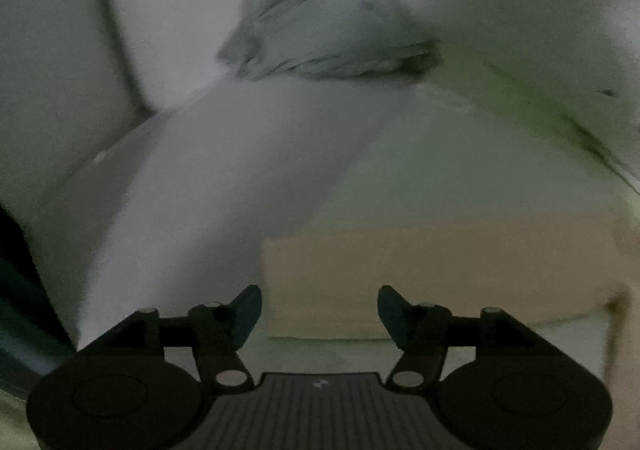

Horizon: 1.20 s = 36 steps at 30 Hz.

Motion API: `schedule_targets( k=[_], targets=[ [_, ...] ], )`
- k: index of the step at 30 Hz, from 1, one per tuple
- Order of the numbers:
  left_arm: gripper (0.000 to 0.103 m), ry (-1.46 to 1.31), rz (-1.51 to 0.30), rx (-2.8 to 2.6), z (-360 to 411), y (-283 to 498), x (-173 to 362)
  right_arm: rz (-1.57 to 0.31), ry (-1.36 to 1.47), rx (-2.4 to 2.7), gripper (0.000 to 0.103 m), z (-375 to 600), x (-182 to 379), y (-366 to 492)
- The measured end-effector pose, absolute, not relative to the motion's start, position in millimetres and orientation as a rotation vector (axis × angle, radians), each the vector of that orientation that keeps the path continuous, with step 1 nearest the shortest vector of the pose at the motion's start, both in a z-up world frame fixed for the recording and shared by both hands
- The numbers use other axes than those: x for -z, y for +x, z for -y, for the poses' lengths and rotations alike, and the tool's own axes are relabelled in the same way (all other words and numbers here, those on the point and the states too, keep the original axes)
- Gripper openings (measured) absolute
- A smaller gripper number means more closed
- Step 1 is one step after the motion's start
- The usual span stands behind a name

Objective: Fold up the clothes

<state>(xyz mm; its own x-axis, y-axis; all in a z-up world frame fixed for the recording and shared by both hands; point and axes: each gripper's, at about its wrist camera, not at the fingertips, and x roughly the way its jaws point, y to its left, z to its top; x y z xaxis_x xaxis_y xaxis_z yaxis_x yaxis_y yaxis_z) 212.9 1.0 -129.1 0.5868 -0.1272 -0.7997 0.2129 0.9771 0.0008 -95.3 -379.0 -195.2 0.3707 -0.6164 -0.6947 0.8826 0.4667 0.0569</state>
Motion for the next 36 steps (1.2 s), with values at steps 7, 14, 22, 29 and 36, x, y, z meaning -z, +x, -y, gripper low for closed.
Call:
schedule_targets(
  k=[7, 14, 22, 29, 36],
  targets=[
    [0.087, 0.159, -0.903, 0.383, 101, 172, 110, -0.634, 0.295, 0.817, 0.103, 432, 158, -117],
    [0.092, 0.157, -0.909, 0.574, 211, 154, 105, -0.635, 0.225, 0.763, 0.103, 517, 150, -117],
    [0.079, 0.324, -0.817, 0.593, 323, 183, 118, -0.671, 0.216, 0.729, 0.103, 615, 166, -65],
    [0.065, 0.409, -0.857, 0.713, 395, 235, 153, -0.767, 0.188, 0.646, 0.072, 675, 202, -5],
    [0.058, 0.430, -0.916, 0.783, 419, 259, 185, -0.738, 0.268, 0.524, 0.051, 690, 204, -6]
  ],
)
